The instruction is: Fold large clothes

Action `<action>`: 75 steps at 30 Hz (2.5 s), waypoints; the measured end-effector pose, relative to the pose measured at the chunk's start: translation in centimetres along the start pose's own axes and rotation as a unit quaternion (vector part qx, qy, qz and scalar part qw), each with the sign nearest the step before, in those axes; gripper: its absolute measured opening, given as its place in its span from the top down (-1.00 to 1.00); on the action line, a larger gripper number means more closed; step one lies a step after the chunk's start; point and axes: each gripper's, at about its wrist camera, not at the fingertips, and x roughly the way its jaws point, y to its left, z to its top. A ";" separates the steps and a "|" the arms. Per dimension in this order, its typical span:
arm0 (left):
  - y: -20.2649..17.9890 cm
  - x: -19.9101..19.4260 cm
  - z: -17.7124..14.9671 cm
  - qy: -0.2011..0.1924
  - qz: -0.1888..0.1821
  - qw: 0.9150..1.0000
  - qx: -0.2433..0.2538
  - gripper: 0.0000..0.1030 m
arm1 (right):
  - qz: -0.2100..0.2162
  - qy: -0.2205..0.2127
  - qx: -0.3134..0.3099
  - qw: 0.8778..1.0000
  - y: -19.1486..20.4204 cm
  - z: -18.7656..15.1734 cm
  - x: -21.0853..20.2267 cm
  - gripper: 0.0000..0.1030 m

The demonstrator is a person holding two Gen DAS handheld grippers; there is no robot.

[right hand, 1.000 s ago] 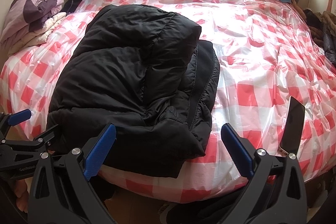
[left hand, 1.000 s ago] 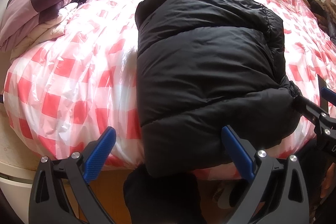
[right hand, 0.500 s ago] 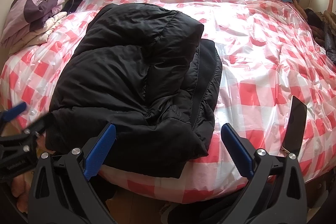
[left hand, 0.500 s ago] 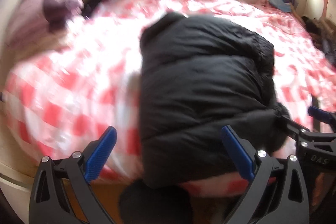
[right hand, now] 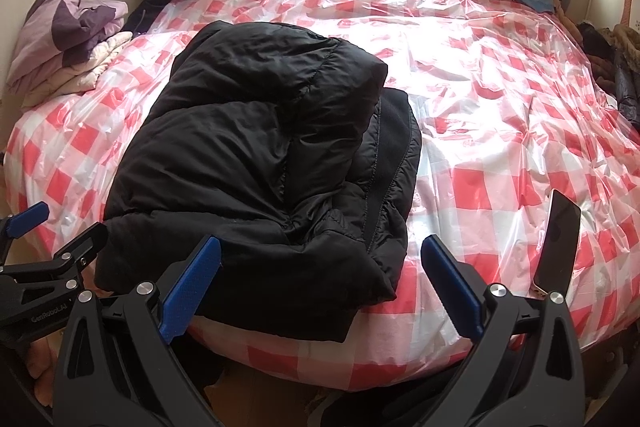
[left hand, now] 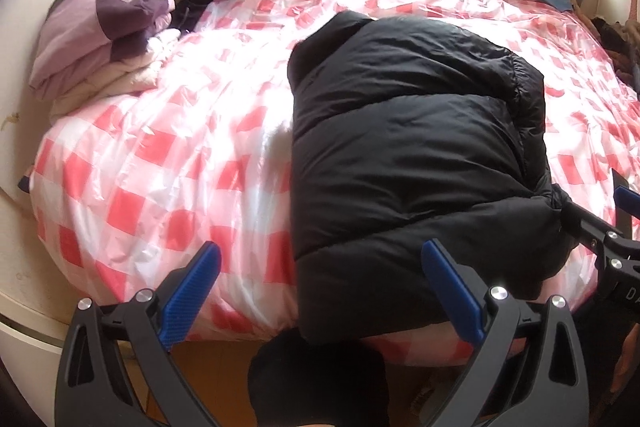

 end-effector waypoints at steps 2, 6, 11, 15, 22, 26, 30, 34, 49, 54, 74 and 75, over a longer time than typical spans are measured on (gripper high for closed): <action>0.0 -0.1 0.0 -0.003 0.001 1.000 -0.001 -0.87 | 0.001 -0.005 -0.002 1.000 0.1 0.0 -0.2 -0.89; 0.0 -0.2 -0.1 -0.006 0.007 1.000 0.002 -0.87 | 0.000 -0.011 -0.002 1.000 0.3 0.2 -0.3 -0.88; -0.1 -0.2 -0.2 -0.008 0.008 1.000 0.003 -0.87 | 0.003 -0.019 0.000 1.000 0.3 0.4 -0.3 -0.88; -0.1 -0.2 -0.2 -0.009 0.007 1.000 0.002 -0.87 | 0.005 -0.025 0.000 1.000 0.6 0.5 -0.4 -0.88; -0.1 -0.1 -0.2 -0.009 0.004 1.000 0.001 -0.87 | 0.006 -0.028 -0.002 1.000 0.9 0.6 -0.3 -0.89; -0.1 0.0 -0.2 -0.008 0.000 1.000 0.000 -0.87 | 0.006 -0.029 -0.004 1.000 1.1 0.7 -0.2 -0.89; -0.1 0.0 -0.2 -0.008 -0.002 1.000 -0.001 -0.87 | 0.007 -0.032 -0.004 0.999 1.2 0.8 -0.2 -0.88; -0.1 0.1 -0.3 -0.007 -0.005 1.000 -0.003 -0.87 | 0.007 -0.035 -0.004 0.999 1.3 0.8 -0.3 -0.89; 0.0 0.2 -0.4 -0.007 -0.007 1.000 -0.004 -0.87 | 0.008 -0.036 -0.005 0.999 1.4 0.8 -0.3 -0.88; 0.1 0.2 -0.4 -0.007 -0.006 1.000 -0.004 -0.87 | 0.007 -0.037 -0.005 0.999 1.5 0.8 -0.3 -0.88; 0.1 0.4 -0.5 -0.007 -0.007 1.000 -0.005 -0.87 | 0.007 -0.038 -0.005 0.999 1.7 0.8 -0.3 -0.88; 0.1 0.4 -0.5 -0.007 -0.008 1.000 -0.005 -0.87 | 0.007 -0.038 -0.005 0.999 1.8 0.8 -0.3 -0.88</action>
